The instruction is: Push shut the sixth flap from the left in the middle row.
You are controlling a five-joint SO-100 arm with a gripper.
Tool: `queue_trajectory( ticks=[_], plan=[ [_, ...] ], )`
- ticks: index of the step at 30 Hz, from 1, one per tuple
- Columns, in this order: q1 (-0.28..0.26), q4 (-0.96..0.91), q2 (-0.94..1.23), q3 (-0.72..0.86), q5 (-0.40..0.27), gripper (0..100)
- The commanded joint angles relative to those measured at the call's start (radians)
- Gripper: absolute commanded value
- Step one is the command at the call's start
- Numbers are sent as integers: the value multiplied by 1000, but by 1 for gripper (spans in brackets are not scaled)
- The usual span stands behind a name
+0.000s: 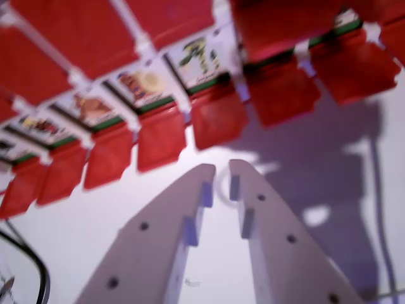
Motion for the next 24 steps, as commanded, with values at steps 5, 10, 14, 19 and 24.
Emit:
queue_trajectory(
  ticks=[5,10,14,19,24],
  plan=[
    [20,-48,-61,-173,-25,2],
    [26,-81,-107,-204,-32,2],
    [28,-86,-140,-230,-35,2],
    [28,-112,-173,-253,-38,2],
    [29,-127,-204,-285,-44,2]
  ],
)
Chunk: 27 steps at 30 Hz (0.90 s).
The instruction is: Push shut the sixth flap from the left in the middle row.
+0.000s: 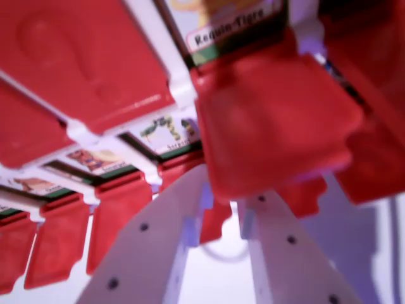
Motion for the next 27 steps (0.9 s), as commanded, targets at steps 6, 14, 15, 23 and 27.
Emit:
queue_trajectory(
  ticks=[6,14,15,23,27],
  plan=[
    [6,-49,12,-146,-17,2],
    [17,-67,3,-176,-32,2],
    [18,-72,3,-181,-34,2],
    [29,-120,2,-195,-54,2],
    [31,-130,0,-202,-55,2]
  ],
)
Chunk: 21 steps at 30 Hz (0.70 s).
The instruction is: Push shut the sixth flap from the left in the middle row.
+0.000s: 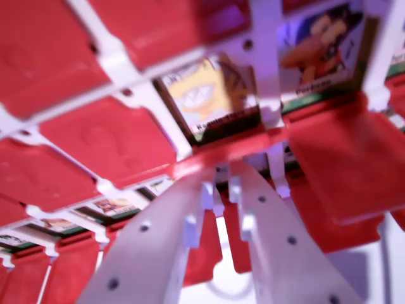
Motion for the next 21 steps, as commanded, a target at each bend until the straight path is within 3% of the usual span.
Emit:
queue_trajectory(
  ticks=[1,21],
  plan=[
    [5,-29,37,-110,-9,2],
    [9,-127,6,-155,-32,2]
  ],
)
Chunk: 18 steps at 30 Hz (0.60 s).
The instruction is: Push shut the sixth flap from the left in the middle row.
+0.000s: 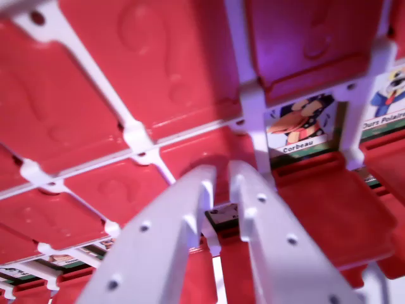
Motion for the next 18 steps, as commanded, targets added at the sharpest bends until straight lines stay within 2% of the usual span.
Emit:
queue_trajectory(
  ticks=[1,5,11,18],
  plan=[
    [-5,-21,46,-112,-3,2],
    [-14,2,121,-57,8,2],
    [-40,17,331,106,17,2],
    [-71,-23,545,261,-8,2]
  ],
)
